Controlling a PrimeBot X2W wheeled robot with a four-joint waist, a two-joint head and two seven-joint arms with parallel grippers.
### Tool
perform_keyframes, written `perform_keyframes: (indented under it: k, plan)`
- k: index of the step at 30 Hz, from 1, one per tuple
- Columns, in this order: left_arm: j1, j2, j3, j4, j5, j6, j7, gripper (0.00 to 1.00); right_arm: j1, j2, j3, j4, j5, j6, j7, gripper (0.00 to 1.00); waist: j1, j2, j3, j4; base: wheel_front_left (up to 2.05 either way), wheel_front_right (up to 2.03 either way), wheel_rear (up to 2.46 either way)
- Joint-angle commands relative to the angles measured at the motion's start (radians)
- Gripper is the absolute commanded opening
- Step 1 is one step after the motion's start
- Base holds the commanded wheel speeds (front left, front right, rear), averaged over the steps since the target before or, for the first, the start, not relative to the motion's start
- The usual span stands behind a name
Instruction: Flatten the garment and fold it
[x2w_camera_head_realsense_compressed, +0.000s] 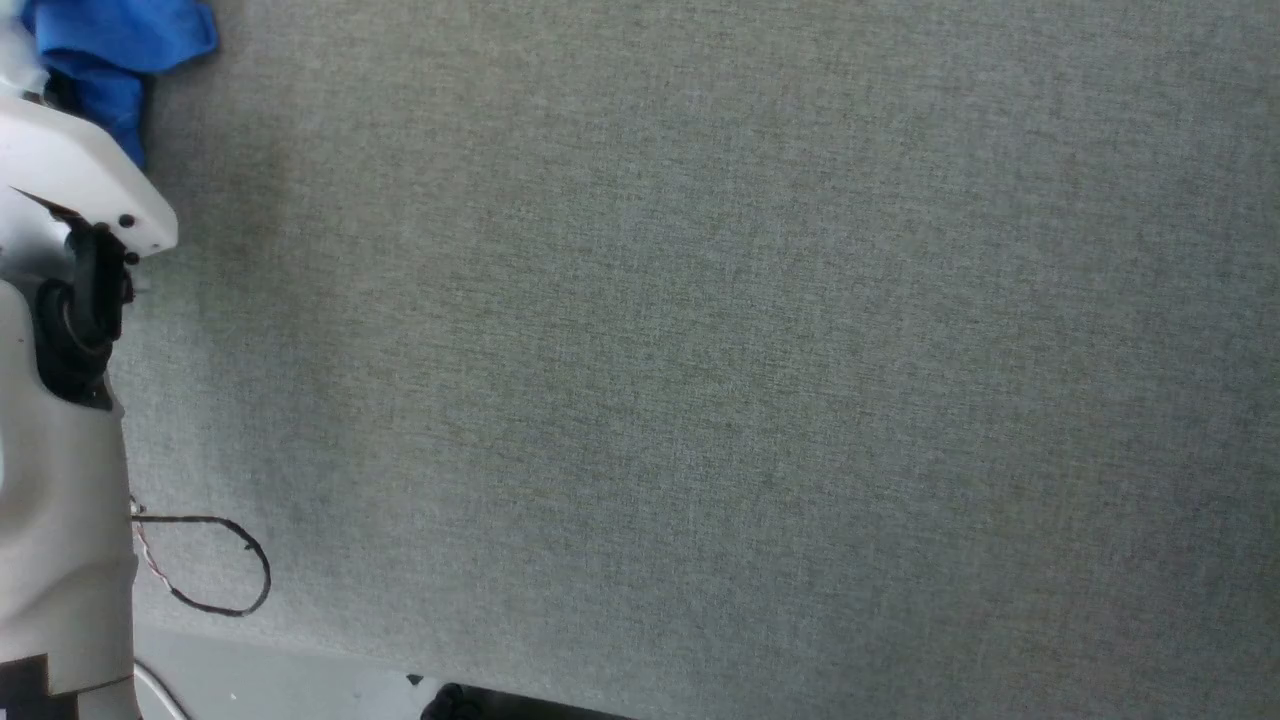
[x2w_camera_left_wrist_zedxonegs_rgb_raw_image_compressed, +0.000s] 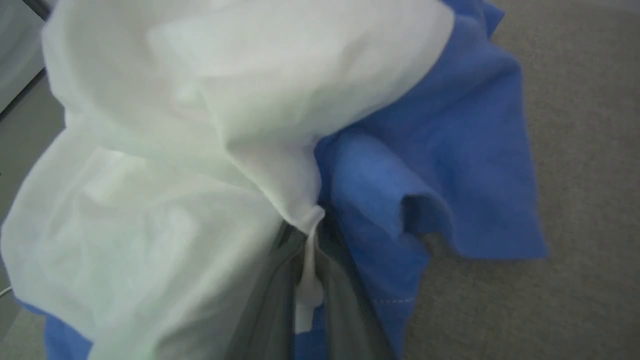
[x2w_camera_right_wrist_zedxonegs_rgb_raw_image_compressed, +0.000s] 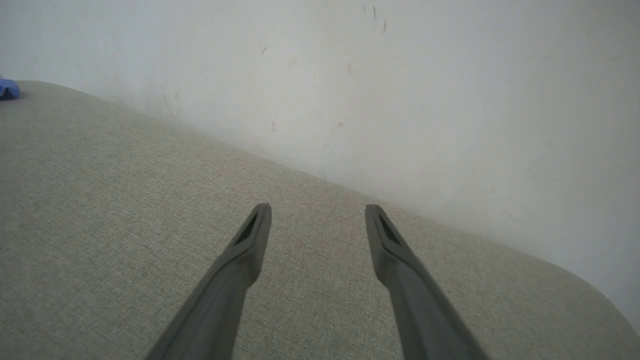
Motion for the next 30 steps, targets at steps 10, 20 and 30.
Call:
perform_keyframes:
  k: [10,20,30]
  plan:
    - [-0.039,0.093,0.03,-0.064,0.026,-0.004,-0.016,0.0,-0.039,0.052,0.053,0.059,0.005,-0.002,-0.043,1.0,0.0,-0.0001,-0.097,-0.018,0.0,0.0,0.0]
    - [-0.144,0.192,0.019,-0.188,0.027,-0.056,0.046,0.0,-0.059,0.155,0.13,0.162,-0.027,-0.002,-0.092,1.0,0.0,-0.0001,-0.259,-0.04,0.0,0.0,0.0]
    - [-0.378,0.207,-0.05,-0.189,0.011,-0.108,0.109,0.0,-0.029,0.285,0.172,0.253,-0.077,-0.002,-0.129,1.0,0.0,-0.0001,-0.442,-0.065,0.0,0.0,0.0]
